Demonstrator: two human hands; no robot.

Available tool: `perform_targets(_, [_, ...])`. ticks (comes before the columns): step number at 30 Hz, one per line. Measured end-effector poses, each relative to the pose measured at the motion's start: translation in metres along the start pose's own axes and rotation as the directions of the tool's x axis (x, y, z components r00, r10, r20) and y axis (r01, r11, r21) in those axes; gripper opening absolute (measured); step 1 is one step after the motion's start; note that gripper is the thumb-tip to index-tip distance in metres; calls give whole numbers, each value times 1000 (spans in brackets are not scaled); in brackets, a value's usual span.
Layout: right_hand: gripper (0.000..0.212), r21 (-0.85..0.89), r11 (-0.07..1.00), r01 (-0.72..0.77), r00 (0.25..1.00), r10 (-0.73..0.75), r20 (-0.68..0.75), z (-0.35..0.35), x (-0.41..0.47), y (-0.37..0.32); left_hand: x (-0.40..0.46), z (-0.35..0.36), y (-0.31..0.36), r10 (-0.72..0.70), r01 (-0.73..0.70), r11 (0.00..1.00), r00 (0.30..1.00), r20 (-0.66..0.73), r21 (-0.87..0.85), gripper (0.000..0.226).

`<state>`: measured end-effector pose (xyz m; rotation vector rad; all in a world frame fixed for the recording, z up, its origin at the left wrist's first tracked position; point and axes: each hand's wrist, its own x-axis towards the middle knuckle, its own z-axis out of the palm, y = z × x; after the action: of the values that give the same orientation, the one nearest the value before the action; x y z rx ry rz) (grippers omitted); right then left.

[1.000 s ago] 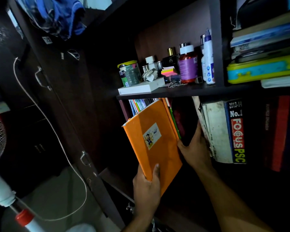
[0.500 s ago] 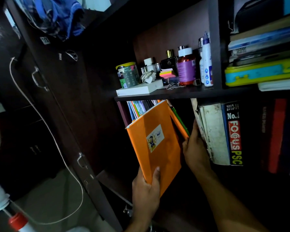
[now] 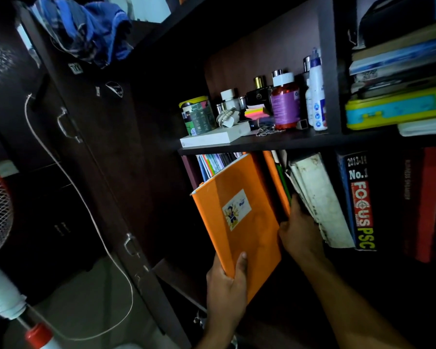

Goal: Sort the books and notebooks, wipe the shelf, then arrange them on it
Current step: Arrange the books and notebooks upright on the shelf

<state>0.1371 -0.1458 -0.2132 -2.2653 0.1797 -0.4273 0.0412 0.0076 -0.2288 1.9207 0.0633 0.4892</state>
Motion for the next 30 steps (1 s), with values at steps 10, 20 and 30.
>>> perform_targets(10, [80, 209, 976, -67, 993, 86, -86, -8, 0, -2, 17, 1, -15, -10, 2, 997, 994, 109, 76, 54])
perform_targets(20, [65, 198, 980, 3, 990, 25, -139, -5, 1, 1, 12, 34, -2, 69, -69, 997, 998, -1, -25, 44])
perform_targets(30, [61, 115, 993, -38, 996, 47, -82, -6, 6, 6, 49, 58, 7, 193, -215, 969, 966, 172, 121, 52])
